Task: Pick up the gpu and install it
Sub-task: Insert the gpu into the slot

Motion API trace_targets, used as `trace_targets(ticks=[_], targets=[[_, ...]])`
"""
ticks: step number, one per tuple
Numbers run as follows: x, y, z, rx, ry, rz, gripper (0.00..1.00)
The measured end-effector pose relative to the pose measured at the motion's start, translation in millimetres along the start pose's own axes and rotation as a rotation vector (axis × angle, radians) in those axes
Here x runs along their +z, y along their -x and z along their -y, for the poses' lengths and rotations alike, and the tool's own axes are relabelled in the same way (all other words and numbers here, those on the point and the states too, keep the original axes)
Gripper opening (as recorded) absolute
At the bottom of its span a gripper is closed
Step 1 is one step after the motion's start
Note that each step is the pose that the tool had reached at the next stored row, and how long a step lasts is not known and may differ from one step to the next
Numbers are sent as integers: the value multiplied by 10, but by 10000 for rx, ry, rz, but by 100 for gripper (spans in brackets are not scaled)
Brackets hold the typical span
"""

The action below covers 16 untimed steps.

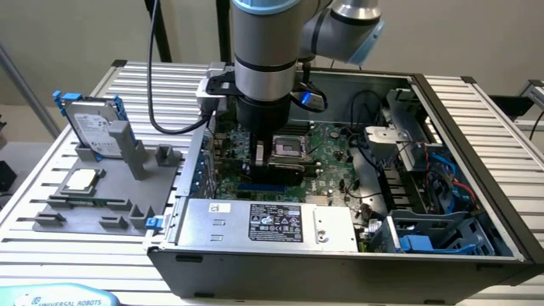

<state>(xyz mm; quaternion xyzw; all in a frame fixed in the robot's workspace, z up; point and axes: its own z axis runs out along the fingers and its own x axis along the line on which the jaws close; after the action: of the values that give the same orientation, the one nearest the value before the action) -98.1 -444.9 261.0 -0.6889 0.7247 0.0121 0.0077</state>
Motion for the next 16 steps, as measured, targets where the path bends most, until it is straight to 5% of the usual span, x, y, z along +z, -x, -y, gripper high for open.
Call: trace_targets(ticks=[16], targets=[[33,-4,-8,0,21,-67,27]])
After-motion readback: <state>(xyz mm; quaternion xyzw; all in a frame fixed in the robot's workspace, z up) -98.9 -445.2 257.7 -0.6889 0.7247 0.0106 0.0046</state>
